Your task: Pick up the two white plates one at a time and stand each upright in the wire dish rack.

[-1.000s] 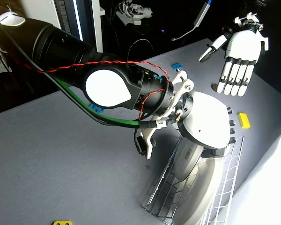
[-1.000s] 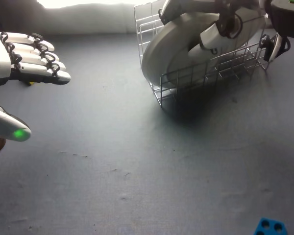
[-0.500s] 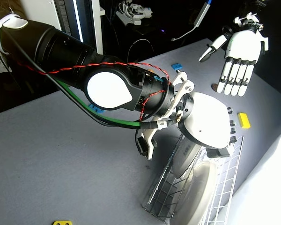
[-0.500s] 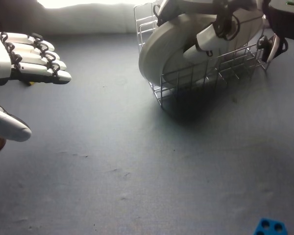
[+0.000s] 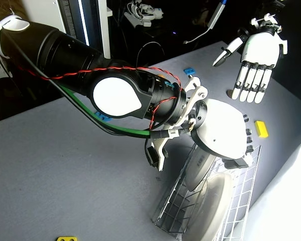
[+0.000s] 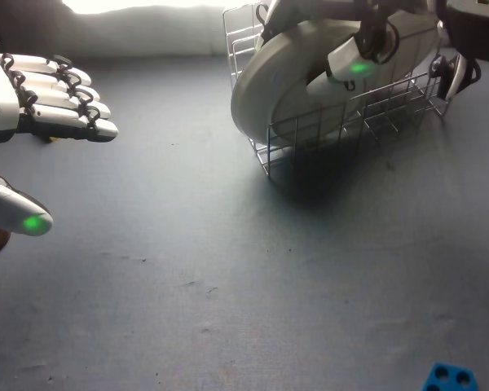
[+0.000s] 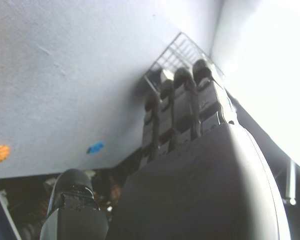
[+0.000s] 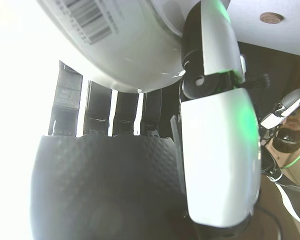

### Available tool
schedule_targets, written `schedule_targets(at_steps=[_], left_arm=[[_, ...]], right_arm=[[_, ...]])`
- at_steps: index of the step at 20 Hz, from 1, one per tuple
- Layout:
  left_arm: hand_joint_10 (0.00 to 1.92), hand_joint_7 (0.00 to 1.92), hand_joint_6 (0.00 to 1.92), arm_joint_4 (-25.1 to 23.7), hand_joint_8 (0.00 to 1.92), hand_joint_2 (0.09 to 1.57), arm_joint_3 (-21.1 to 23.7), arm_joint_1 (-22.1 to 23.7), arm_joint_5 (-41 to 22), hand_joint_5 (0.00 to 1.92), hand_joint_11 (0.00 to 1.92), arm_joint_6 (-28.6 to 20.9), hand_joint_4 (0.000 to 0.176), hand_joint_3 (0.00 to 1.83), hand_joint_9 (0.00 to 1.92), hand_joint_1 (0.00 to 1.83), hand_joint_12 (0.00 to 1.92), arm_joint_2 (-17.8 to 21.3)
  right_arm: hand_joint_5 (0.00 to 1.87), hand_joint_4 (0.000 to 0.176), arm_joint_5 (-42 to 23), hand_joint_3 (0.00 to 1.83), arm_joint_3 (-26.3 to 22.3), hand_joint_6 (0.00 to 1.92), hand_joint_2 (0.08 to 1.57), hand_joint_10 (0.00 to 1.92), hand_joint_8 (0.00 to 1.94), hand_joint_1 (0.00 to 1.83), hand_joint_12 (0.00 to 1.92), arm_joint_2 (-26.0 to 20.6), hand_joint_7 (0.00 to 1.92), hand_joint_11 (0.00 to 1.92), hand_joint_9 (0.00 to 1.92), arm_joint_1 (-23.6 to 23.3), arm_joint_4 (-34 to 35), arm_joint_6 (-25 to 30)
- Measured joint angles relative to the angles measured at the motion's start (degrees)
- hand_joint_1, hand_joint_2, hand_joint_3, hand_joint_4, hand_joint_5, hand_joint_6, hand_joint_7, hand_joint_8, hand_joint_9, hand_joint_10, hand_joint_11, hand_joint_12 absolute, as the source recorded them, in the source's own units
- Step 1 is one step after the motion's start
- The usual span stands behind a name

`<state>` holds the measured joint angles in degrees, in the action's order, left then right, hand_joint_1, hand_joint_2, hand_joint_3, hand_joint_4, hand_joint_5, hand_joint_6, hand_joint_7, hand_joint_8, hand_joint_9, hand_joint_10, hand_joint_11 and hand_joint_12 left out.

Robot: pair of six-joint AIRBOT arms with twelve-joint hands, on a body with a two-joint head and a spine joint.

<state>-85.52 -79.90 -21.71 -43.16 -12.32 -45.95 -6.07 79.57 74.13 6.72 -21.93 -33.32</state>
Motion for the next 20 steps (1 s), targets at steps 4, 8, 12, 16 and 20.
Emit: schedule_targets(at_steps=[4,8,12,16,20], left_arm=[[0.0,0.13,0.0,0.0,0.0,1.05,0.11,0.0,-0.17,0.15,0.0,-0.02,0.0,0.0,0.11,0.0,0.14,0.0],[0.0,0.18,0.01,-0.04,0.0,1.05,0.26,0.0,-0.13,0.19,0.0,-0.02,0.0,0.0,0.15,0.0,0.25,0.07],[0.0,0.14,0.0,-0.02,0.0,1.05,0.57,0.0,-0.46,0.16,0.0,-0.17,0.0,0.0,0.11,0.0,0.14,0.07],[0.0,0.14,0.0,-0.04,0.01,1.05,0.57,0.0,-0.44,0.15,0.0,-0.17,0.0,0.0,0.1,0.0,0.11,0.07],[0.0,0.14,0.0,-0.02,0.0,1.05,0.57,0.0,-0.5,0.15,0.0,-0.17,0.0,0.0,0.1,0.0,0.16,0.11]], right_arm=[[0.8,0.0,0.0,0.0,-0.17,0.04,1.09,0.27,0.0,1.22,1.3,-0.46,0.91,0.39,0.8,-0.96,-0.13,0.02],[0.8,0.0,0.04,0.0,-0.96,0.03,1.08,0.29,0.0,1.22,1.33,-1.18,0.9,0.38,0.79,-1.57,-0.2,0.02],[0.78,0.0,-0.02,0.0,-1.84,0.02,1.07,0.29,0.0,1.22,1.32,-1.75,0.88,0.36,0.77,-1.46,-0.63,0.02],[0.78,0.0,-0.48,0.0,-1.88,0.02,1.08,0.31,0.0,1.21,1.35,-1.99,0.87,0.34,0.75,0.2,-0.61,0.02],[0.71,0.0,-1.79,0.0,-1.88,0.0,1.07,0.31,0.0,1.19,1.37,-2.16,0.78,0.23,0.68,1.11,-0.63,0.04]])
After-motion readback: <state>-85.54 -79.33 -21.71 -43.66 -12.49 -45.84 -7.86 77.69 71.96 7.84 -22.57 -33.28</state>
